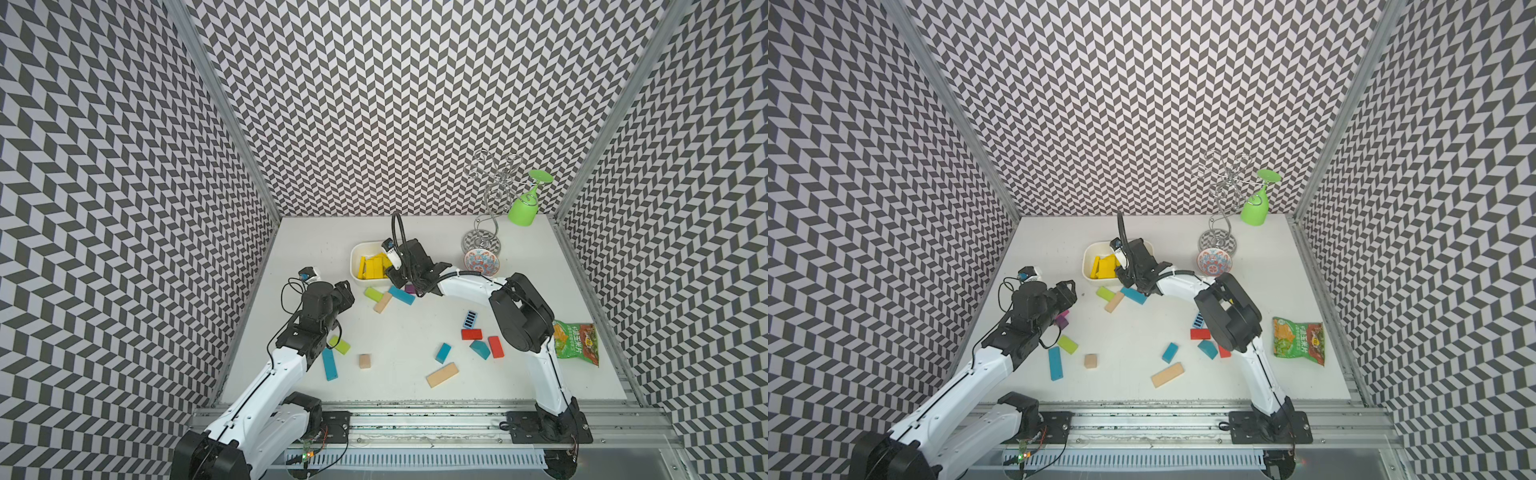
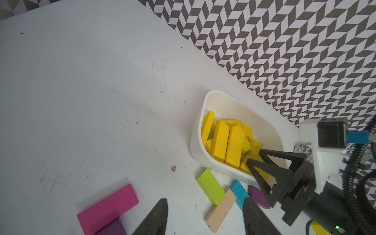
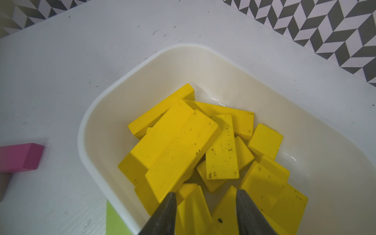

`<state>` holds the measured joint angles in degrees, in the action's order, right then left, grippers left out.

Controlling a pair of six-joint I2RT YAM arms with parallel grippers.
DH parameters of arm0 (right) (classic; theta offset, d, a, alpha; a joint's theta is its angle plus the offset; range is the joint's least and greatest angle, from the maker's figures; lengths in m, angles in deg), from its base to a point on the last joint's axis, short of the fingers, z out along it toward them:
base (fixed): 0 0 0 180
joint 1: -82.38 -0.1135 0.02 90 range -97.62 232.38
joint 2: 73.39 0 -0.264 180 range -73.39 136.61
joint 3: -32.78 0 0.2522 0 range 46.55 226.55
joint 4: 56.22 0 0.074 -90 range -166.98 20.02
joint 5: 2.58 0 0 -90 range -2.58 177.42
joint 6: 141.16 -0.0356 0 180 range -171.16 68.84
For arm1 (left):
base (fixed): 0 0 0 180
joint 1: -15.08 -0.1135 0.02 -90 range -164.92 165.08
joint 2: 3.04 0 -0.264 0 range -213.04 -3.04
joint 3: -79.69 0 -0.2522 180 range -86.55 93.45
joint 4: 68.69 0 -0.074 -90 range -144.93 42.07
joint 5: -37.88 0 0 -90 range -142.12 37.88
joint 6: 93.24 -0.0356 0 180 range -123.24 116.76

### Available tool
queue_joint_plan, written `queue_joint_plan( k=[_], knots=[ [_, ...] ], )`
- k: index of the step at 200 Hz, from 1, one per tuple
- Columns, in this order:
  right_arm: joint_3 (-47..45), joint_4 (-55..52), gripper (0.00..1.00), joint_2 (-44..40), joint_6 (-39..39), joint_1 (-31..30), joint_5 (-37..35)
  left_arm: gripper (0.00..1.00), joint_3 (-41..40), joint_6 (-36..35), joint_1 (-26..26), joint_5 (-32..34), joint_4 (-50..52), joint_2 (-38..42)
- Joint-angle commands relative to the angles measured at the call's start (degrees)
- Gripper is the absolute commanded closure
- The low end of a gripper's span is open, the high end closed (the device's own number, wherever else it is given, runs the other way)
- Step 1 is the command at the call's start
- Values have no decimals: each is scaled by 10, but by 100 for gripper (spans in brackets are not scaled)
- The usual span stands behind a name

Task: Pick out the yellow building blocks
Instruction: Place the building block in the storage box, then pick up the building block from the center of the board.

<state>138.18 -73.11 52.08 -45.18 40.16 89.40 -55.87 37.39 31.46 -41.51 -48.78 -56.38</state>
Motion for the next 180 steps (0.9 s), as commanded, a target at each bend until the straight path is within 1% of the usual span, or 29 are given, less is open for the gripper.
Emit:
queue_joint_plan(
  k=[1, 34, 73, 117, 133, 161, 180],
  knots=[
    [-15, 9, 50, -66, 10, 4, 8, 39, 18, -15, -5, -7, -14, -6],
    [-76, 3, 50, -137, 41, 30, 29, 39, 19, -19, -6, -11, -22, -12],
    [-125, -28, 51, -166, 83, 77, 23, 39, 19, -17, -7, -21, -35, -29],
    [-121, -81, 51, -136, 196, 123, 16, 39, 23, -19, -7, -26, -31, -30],
    [-112, -83, 52, -117, 209, 137, 12, 39, 22, -19, -7, -28, -27, -28],
    [-83, -103, 52, -86, 234, 155, 54, 39, 22, -19, -7, -29, -20, -23],
    [-65, -124, 52, -67, 258, 159, 69, 39, 25, -20, -7, -28, -14, -22]
  ],
)
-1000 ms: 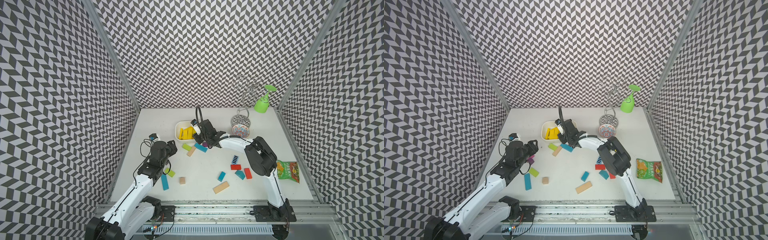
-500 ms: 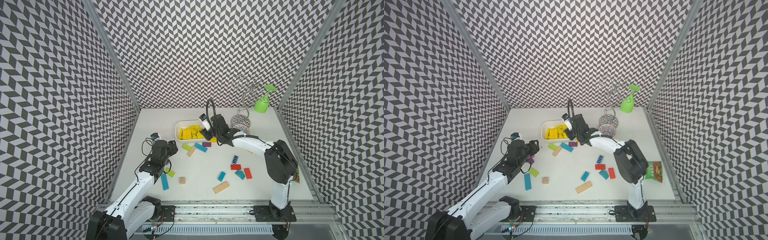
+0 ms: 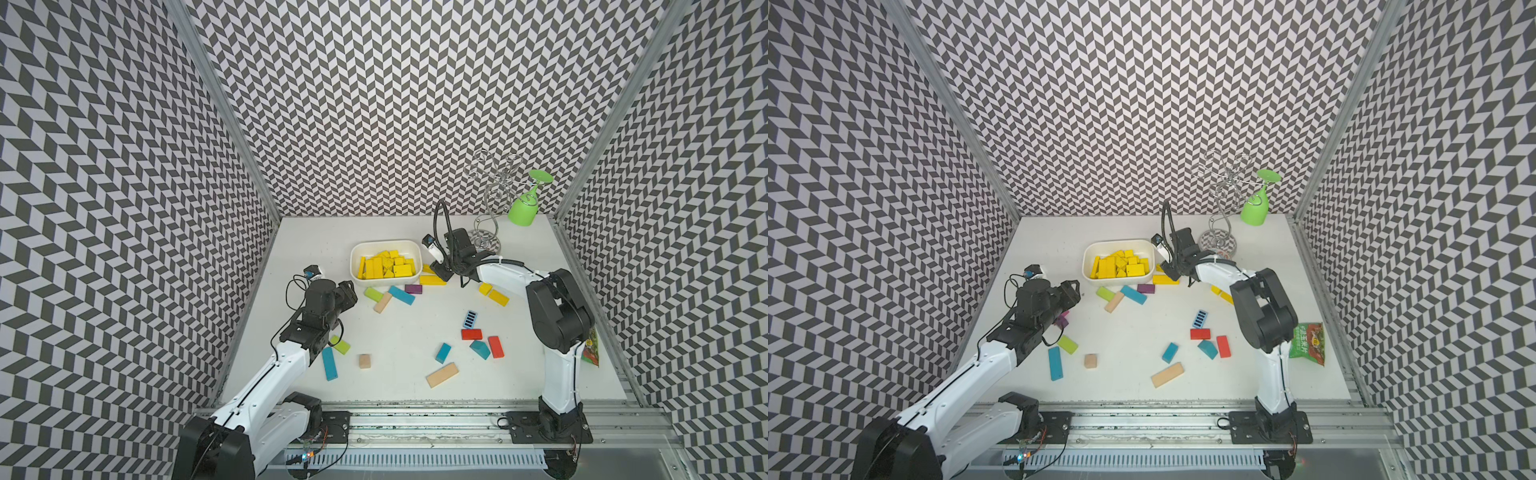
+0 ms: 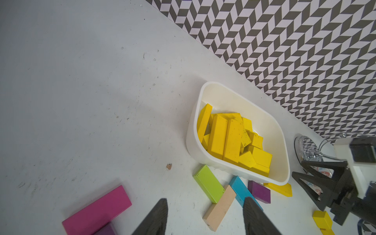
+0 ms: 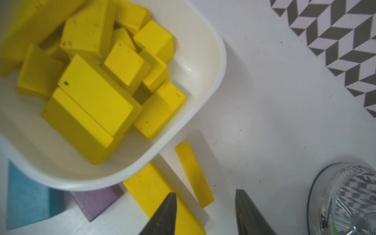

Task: Pick out the yellow building blocks
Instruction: Pick up the building block from the center of the board.

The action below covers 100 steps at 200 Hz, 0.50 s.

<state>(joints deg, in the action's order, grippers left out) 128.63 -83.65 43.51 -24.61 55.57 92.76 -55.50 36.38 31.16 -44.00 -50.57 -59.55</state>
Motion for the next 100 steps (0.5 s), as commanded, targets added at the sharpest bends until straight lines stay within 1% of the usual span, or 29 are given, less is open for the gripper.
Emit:
queue_joint_plan(
  k=[1, 56, 83, 100],
  knots=[
    [31, -19, 52, 20, 53, 5, 36, 39, 22, -10, -4, -3, 5, 10],
    [76, -41, 52, 59, 83, 14, 77, 39, 27, -12, -4, -3, 11, 9],
    [103, -54, 54, 83, 77, 14, 105, 39, 33, -14, -4, -3, 13, 4],
    [115, -53, 55, 96, 74, 14, 108, 39, 38, -14, -4, -4, 13, 1]
  ],
)
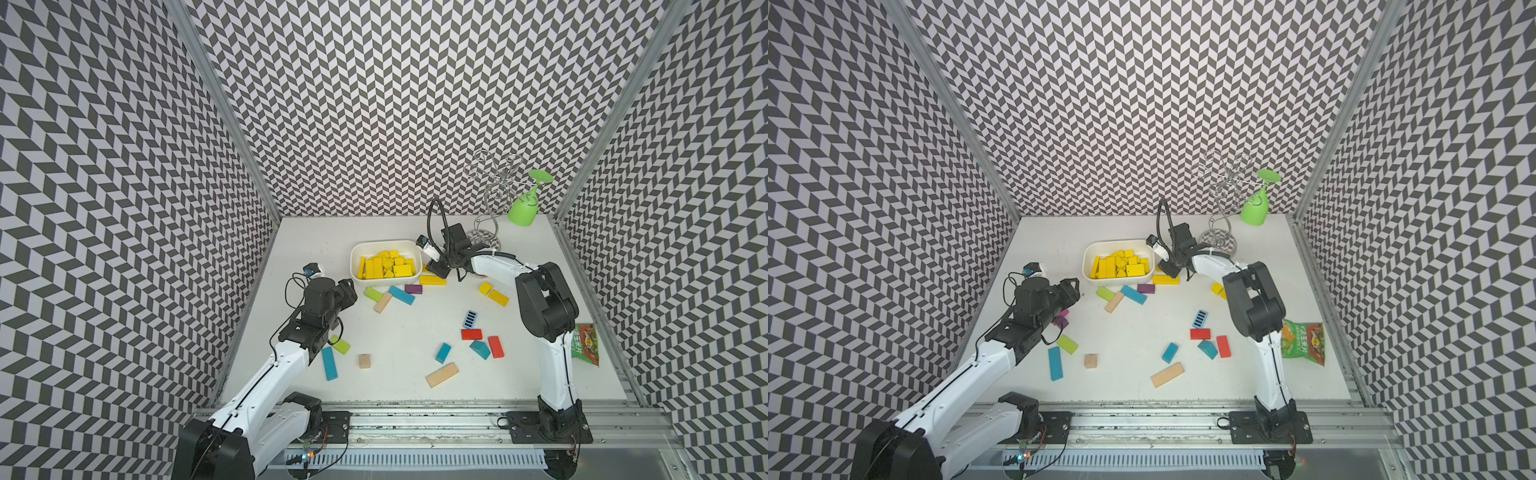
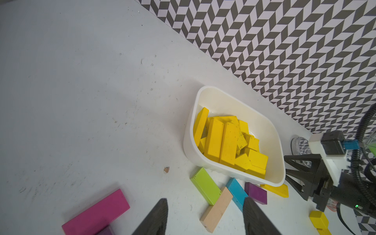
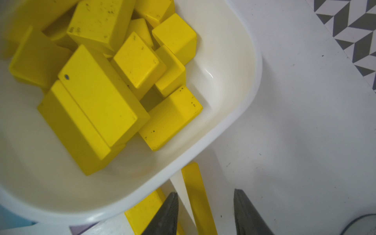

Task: Pick out the yellow building blocks
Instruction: Pick up the building block from the center of the board.

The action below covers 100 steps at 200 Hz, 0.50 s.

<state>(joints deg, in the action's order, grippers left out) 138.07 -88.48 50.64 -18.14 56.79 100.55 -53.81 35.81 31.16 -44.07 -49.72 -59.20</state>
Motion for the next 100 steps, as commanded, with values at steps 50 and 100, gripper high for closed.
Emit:
queue_joint_plan(
  k=[50, 100],
  knots=[
    [52, -9, 63, 53, 14, 4, 18, 39, 29, -11, -4, -2, 8, -9],
    [57, -12, 88, 58, 12, 7, 35, 39, 31, -11, -4, -2, 6, -11]
  ],
)
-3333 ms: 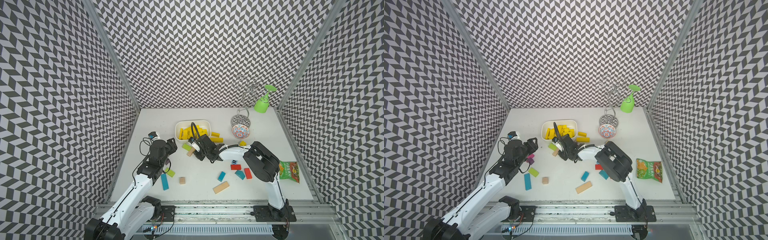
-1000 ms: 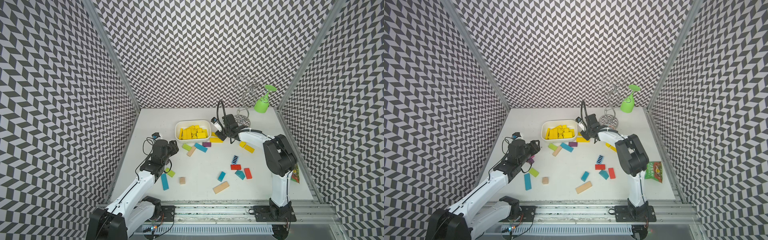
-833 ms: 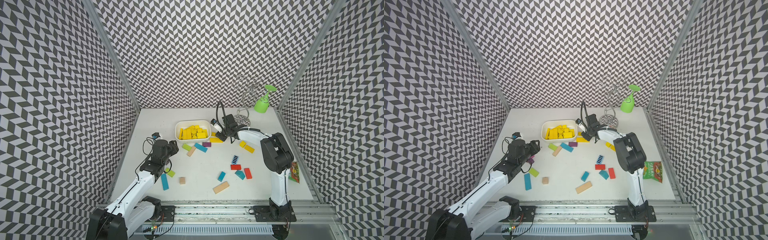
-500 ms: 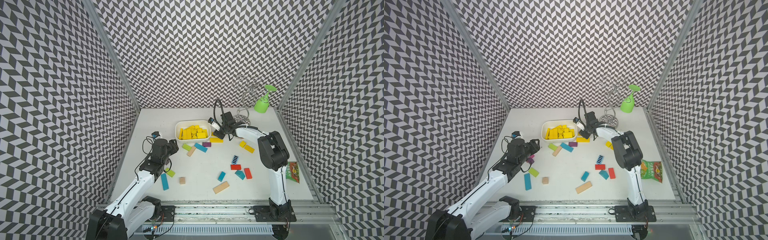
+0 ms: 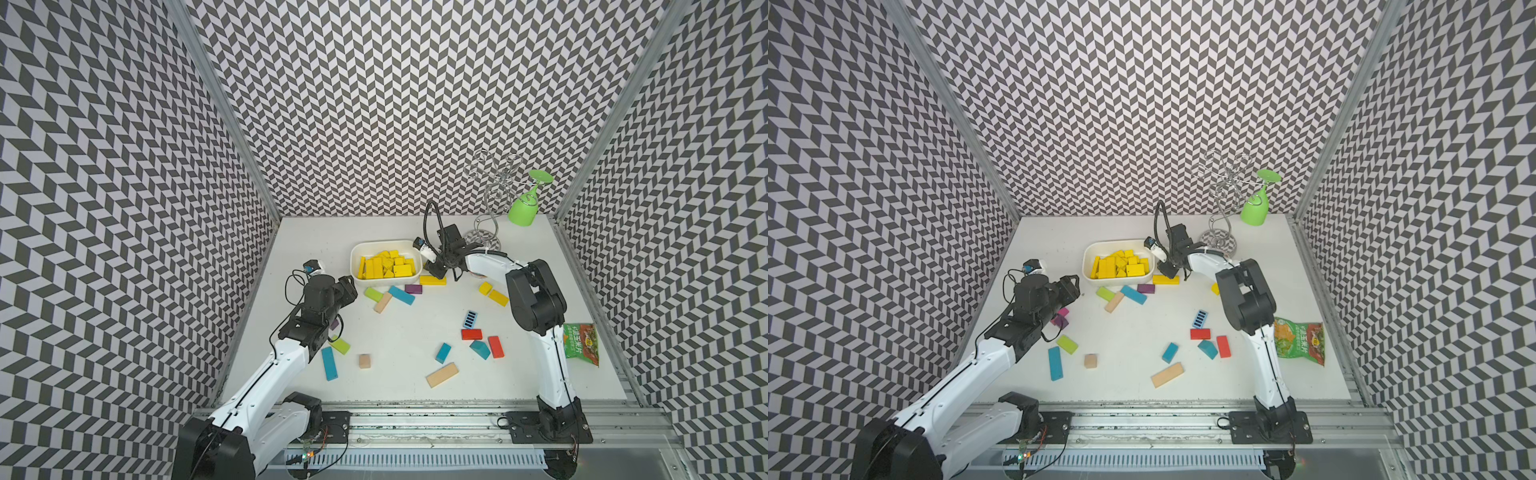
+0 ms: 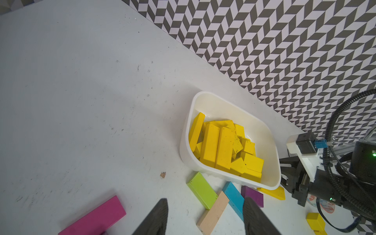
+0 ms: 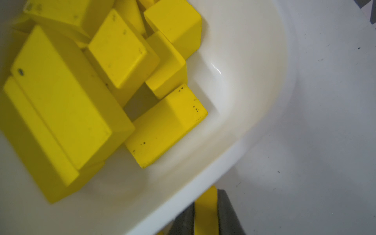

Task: Pick out the yellow building blocks
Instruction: Pick up the building block from the center of the board, then place the building block in the storage box.

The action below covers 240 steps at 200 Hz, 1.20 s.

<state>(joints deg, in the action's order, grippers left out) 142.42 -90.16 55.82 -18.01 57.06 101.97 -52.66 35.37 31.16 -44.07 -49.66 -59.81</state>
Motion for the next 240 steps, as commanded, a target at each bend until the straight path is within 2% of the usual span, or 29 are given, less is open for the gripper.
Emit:
queue_joint_plan(
  k=[1, 42, 75, 88, 112, 146, 161, 215, 240],
  knots=[
    [13, 5, 89, 6, 10, 4, 21, 39, 20, -6, -4, -2, 5, -5],
    [15, 7, 98, -12, 6, 6, 25, 39, 21, -7, -4, -1, 4, -3],
    [-1, 36, 100, -64, -27, 8, -22, 39, 13, -3, -4, -1, 2, 2],
    [-10, 50, 100, -89, -57, 8, -28, 39, 7, -1, -4, -3, -2, 5],
    [-28, 81, 100, -130, -130, 4, 25, 40, 2, -3, -4, -8, -8, 5],
    [-118, 224, 100, -179, -248, -23, 55, 40, 0, -5, -4, -8, -10, 4],
    [-126, 251, 100, -171, -273, -44, 46, 40, -1, -6, -4, -8, -10, 3],
    [-55, 250, 100, -84, -359, -82, 35, 39, -1, -11, -4, -10, -3, 15],
    [-31, 251, 100, -50, -381, -87, 49, 38, -3, -22, -4, -41, -12, 14]
  ],
)
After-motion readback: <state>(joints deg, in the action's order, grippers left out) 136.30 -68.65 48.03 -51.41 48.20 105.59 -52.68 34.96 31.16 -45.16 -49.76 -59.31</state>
